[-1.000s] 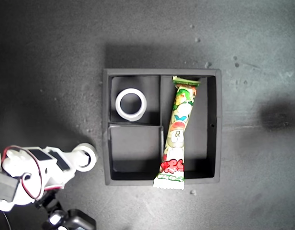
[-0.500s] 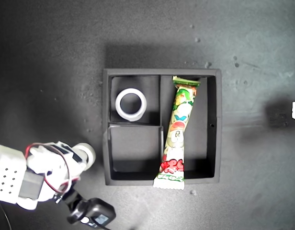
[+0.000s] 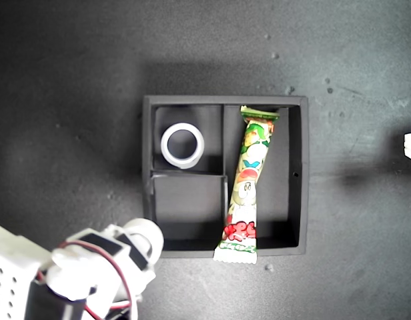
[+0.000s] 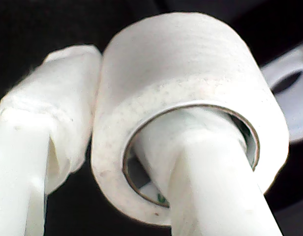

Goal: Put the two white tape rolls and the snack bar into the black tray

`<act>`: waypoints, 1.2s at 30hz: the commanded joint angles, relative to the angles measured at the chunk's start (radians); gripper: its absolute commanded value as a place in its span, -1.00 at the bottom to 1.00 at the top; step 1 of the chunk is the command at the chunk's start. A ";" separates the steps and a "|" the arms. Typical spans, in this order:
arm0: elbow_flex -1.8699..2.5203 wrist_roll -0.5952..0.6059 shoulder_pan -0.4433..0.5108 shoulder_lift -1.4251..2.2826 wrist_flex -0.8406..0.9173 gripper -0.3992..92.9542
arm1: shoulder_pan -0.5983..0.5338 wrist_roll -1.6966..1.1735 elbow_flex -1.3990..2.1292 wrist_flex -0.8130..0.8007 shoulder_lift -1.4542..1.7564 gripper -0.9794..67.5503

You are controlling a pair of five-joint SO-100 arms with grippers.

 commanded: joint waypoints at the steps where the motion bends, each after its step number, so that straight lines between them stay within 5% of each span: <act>1: -0.324 0.044 -0.028 -0.132 0.054 -0.99 | 0.003 0.015 0.028 0.029 -0.003 -0.98; 14: -0.371 0.054 -0.107 -0.327 0.054 -0.99 | -0.037 0.124 0.028 0.127 -0.003 -0.89; 25: -0.380 0.043 -0.058 -0.255 0.055 -0.66 | -0.023 0.103 0.028 0.127 -0.003 -0.89; 31: -0.158 0.020 -0.058 -0.048 0.057 -0.68 | -0.028 0.103 0.028 0.127 -0.003 -0.89; 36: 0.403 -0.055 -0.158 0.465 0.057 -0.88 | -0.028 0.103 0.028 0.127 -0.003 -0.89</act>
